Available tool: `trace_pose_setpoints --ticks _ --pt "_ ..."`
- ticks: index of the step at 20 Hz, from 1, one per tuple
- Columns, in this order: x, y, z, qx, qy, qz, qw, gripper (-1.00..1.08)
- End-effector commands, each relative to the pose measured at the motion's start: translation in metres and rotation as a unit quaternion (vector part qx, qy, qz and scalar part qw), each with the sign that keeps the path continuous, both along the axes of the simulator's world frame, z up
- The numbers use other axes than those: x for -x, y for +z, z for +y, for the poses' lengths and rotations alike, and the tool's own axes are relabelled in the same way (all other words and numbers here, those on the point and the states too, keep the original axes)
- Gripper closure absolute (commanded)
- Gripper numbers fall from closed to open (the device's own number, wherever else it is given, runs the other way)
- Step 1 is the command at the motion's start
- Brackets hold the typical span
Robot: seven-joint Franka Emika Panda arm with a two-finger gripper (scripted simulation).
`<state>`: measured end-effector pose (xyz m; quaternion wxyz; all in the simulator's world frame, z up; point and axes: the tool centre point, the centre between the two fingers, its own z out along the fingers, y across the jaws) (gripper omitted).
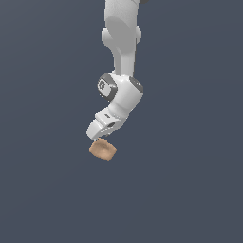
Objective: Pick up the object and move it to a goal position.
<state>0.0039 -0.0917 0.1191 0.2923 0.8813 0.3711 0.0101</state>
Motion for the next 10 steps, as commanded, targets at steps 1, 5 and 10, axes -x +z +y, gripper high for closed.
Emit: trace_pose_setpoints --ticks 1,5,10 --pt "0.000 -0.003 -0.002 0.018 0.031 0.006 0.9993 -0.60" --pt "0.001 -0.009 -0.005 0.045 0.080 0.018 0.9956 -0.60" --pt "0.004 -0.016 -0.008 0.076 0.139 0.034 0.9868 -0.60"
